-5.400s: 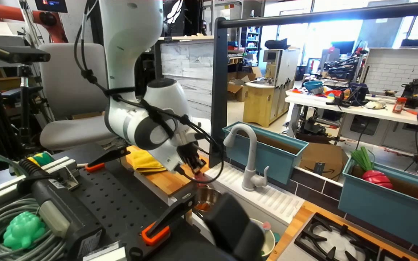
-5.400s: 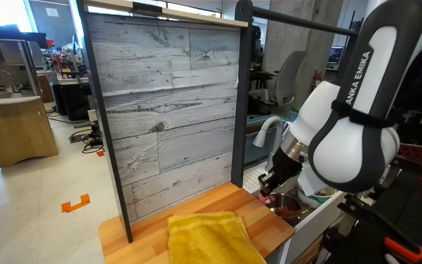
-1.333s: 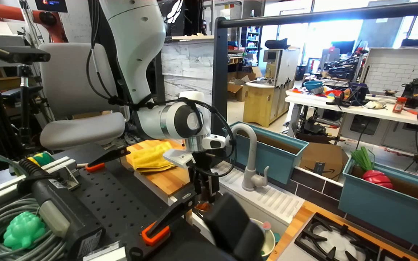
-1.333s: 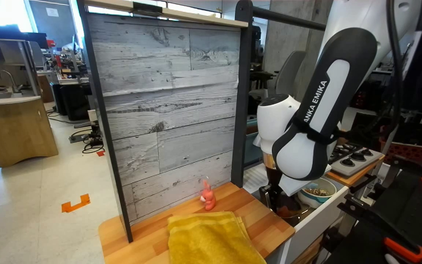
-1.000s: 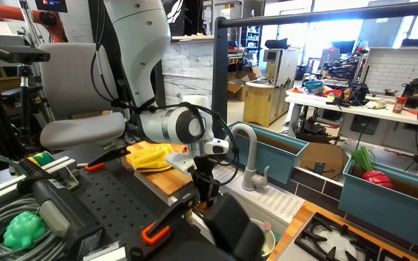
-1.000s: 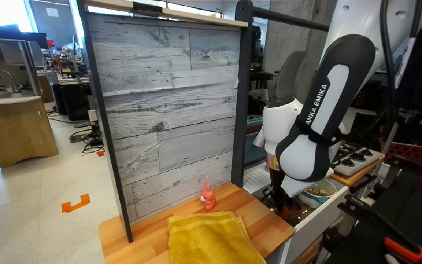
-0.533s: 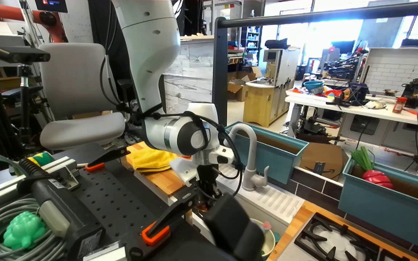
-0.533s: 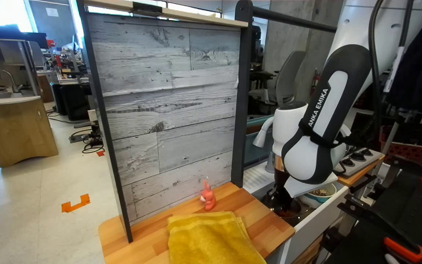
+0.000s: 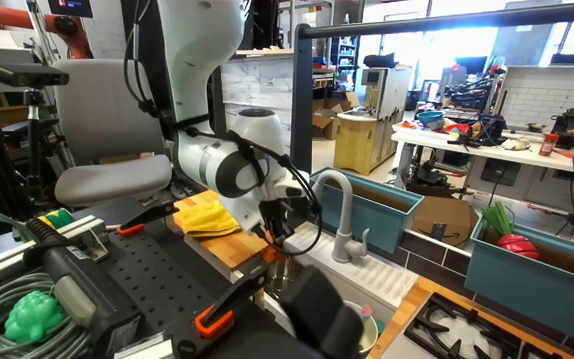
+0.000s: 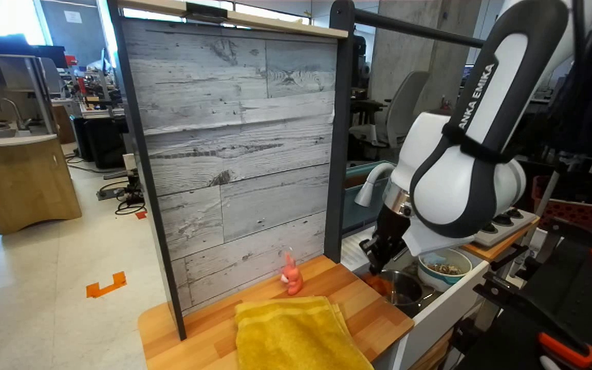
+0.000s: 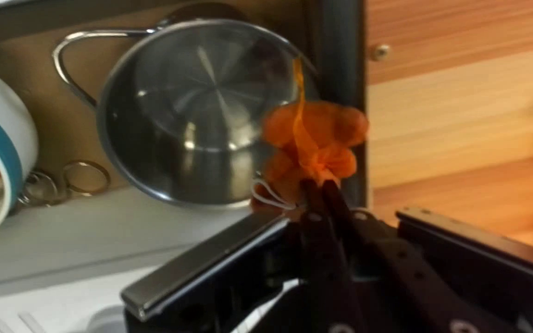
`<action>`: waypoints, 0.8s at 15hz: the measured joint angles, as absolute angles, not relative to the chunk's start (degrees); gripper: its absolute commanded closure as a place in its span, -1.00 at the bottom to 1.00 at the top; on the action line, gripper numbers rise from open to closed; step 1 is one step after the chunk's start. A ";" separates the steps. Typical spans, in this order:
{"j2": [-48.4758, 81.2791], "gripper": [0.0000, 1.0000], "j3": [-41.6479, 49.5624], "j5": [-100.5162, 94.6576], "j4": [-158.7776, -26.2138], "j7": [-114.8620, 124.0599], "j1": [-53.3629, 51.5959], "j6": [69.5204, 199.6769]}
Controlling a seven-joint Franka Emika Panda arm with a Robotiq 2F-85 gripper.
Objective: Wipe the counter with the towel, then remove the plushies from the sink and put some of them on the counter and some on the stove
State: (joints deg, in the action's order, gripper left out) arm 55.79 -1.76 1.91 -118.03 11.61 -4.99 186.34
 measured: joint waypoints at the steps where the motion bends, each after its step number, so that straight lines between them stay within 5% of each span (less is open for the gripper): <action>1: 53.31 0.98 -4.67 1.81 -121.11 10.56 -2.94 189.50; 7: 44.28 0.98 -21.19 -0.40 -130.87 11.16 4.61 201.38; 8: 44.28 0.42 -22.47 -0.44 -130.00 11.87 4.30 201.42; 12: 45.64 -0.03 -23.04 -0.17 -125.58 13.41 1.83 200.88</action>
State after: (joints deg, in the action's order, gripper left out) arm 45.64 -23.04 -0.17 -125.58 13.41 1.83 200.88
